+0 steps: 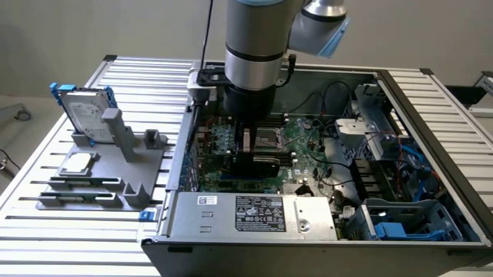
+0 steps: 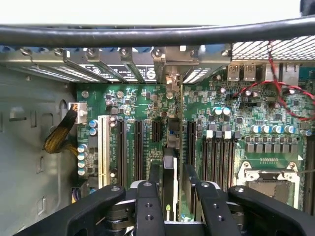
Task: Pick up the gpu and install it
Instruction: 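Insert the gpu into the slot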
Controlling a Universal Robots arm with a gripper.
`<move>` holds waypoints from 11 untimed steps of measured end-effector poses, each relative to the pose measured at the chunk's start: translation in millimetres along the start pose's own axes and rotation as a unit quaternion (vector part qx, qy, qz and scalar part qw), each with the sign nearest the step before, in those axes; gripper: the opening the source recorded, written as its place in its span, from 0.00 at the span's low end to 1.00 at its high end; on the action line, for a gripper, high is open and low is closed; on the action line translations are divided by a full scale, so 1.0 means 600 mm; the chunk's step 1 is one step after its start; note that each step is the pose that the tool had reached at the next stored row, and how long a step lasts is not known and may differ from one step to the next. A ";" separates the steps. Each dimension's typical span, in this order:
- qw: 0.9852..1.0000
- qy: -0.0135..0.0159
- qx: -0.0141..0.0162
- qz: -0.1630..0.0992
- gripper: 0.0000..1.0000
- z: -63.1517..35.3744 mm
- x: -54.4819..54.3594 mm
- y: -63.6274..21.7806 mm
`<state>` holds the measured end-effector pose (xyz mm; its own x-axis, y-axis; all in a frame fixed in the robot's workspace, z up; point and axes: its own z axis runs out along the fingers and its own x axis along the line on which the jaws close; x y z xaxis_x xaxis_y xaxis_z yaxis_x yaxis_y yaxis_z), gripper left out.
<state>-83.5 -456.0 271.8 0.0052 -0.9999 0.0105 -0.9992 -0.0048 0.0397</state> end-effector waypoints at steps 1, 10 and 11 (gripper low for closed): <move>1.000 0.000 0.000 0.000 0.33 -0.005 0.000 0.000; 1.000 0.000 0.000 0.000 0.31 -0.037 0.000 0.001; 1.000 0.000 0.000 0.000 0.18 -0.037 0.000 0.001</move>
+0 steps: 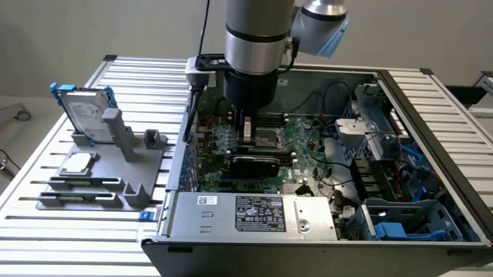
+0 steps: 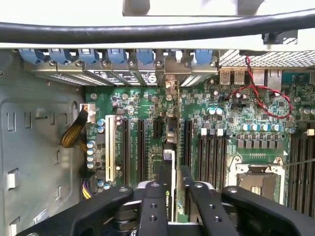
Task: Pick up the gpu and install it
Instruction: 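Insert the gpu into the slot, then press down on the gpu until it lock into place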
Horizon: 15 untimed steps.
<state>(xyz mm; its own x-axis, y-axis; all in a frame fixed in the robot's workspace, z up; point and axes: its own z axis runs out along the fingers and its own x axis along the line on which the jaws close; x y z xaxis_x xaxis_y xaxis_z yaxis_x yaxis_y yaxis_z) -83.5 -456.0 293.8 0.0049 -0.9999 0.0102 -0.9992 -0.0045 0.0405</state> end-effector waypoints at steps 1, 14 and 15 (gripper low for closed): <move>1.000 0.000 0.000 0.000 0.18 0.000 0.000 0.000; 1.000 0.000 0.000 0.000 0.11 0.000 0.000 0.000; 1.000 0.000 0.000 0.000 0.11 0.000 0.000 0.000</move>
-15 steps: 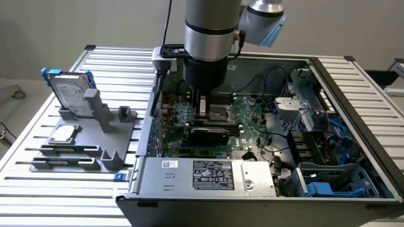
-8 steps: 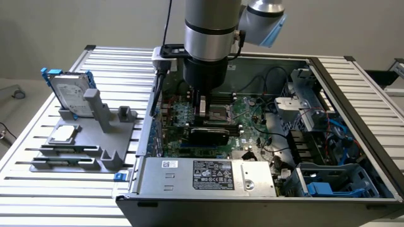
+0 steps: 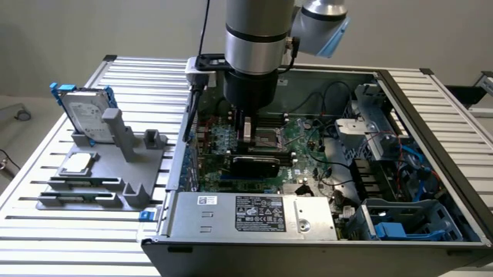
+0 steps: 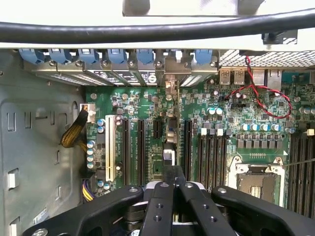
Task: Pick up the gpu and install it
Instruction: 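Press down on the gpu until it lock into place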
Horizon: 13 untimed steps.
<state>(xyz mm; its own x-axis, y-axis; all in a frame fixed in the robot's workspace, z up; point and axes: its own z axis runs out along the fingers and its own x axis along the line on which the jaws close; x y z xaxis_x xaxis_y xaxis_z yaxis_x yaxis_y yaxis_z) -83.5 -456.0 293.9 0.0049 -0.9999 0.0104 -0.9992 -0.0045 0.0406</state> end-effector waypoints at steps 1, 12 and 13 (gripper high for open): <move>1.000 0.000 0.000 0.000 0.11 0.000 0.000 0.000; 1.000 0.000 0.003 0.000 0.11 0.023 -0.008 0.006; 1.000 0.000 0.003 0.000 0.11 0.025 -0.008 0.006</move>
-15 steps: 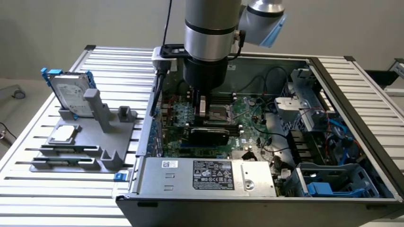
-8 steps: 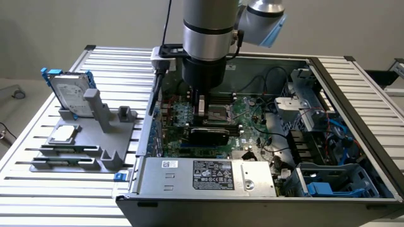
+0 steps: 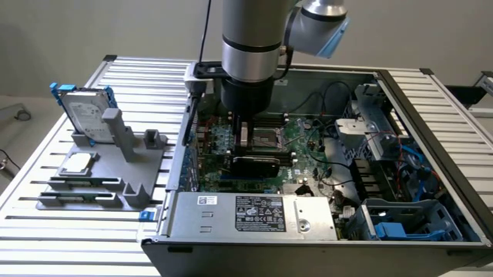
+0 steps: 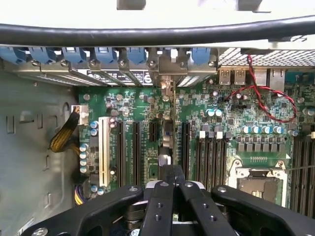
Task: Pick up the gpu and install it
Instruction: 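Press down on the gpu until it lock into place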
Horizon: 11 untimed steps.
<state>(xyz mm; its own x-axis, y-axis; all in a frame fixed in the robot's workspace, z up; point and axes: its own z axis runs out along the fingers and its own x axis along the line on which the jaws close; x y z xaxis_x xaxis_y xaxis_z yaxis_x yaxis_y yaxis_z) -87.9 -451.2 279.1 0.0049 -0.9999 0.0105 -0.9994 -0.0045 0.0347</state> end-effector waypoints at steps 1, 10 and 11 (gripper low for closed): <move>1.000 0.000 0.000 0.000 0.11 0.002 -0.001 0.000; 1.000 0.000 0.000 0.000 0.11 0.005 -0.004 0.002; 1.000 0.000 0.000 0.000 0.11 0.005 -0.005 0.002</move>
<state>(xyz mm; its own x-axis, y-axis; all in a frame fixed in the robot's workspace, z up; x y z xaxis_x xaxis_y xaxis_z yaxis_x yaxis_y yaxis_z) -89.2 -448.1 275.8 0.0048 -0.9999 0.0104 -0.9994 -0.0044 0.0355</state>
